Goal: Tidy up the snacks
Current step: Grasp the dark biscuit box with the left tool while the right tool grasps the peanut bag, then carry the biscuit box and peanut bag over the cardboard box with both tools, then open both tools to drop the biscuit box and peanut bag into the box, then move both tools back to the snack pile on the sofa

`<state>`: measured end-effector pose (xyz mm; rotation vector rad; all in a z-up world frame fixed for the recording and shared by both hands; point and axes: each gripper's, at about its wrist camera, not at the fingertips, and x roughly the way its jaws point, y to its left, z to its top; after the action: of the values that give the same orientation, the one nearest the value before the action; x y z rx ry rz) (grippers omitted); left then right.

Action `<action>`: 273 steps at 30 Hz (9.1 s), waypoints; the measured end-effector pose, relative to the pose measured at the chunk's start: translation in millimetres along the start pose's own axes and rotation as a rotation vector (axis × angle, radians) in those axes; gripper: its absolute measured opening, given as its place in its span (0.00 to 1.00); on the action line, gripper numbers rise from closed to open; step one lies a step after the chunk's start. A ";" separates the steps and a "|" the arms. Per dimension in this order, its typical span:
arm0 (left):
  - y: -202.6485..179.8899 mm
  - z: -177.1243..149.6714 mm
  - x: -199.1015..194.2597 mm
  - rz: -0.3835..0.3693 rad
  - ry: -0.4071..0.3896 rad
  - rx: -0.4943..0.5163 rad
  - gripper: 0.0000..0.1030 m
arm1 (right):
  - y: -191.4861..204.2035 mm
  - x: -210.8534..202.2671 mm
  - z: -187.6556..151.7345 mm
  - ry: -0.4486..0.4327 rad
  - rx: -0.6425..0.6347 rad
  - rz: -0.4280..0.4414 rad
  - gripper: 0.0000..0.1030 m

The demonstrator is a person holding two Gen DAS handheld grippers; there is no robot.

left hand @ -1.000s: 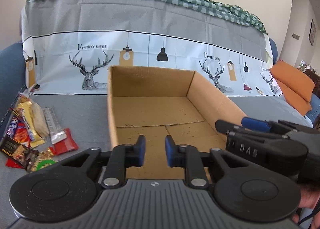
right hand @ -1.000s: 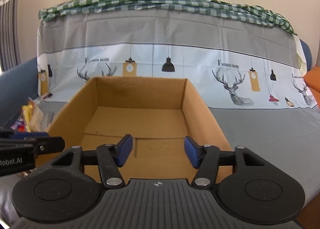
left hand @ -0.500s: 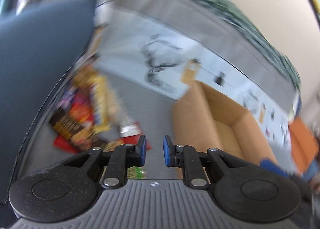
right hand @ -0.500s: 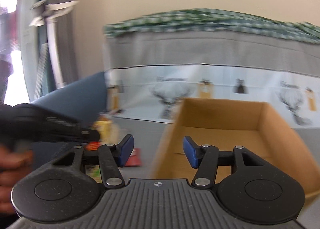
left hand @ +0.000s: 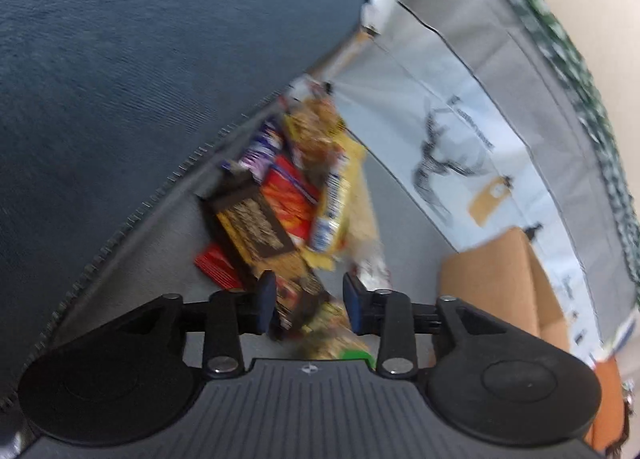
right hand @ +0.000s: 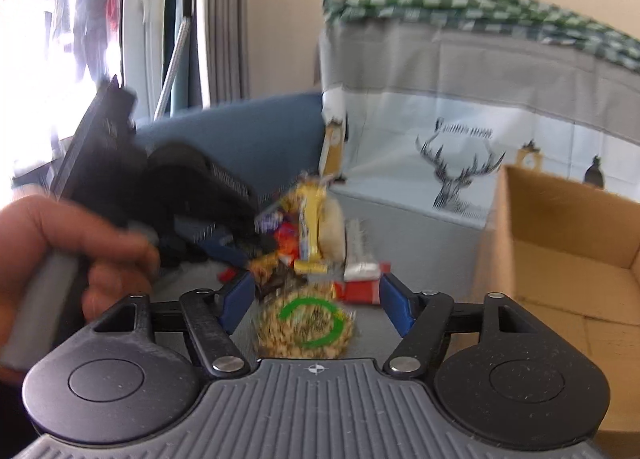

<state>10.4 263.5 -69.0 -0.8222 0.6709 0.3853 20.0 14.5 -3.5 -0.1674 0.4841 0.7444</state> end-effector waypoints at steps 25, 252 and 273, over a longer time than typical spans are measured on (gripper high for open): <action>-10.1 22.3 58.3 0.187 0.055 0.309 0.58 | -2.1 120.7 -26.7 0.312 0.006 0.120 0.91; -22.5 49.0 47.9 0.055 0.153 0.333 0.34 | 0.4 176.8 -6.8 0.355 0.452 -0.146 0.62; -35.8 32.7 104.6 0.216 0.247 0.496 0.71 | -14.1 149.6 -12.8 0.456 0.214 -0.072 0.22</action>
<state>119.7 272.7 -104.5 -0.3263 1.0398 0.2940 119.5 91.4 -86.6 -0.1531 0.9820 0.5775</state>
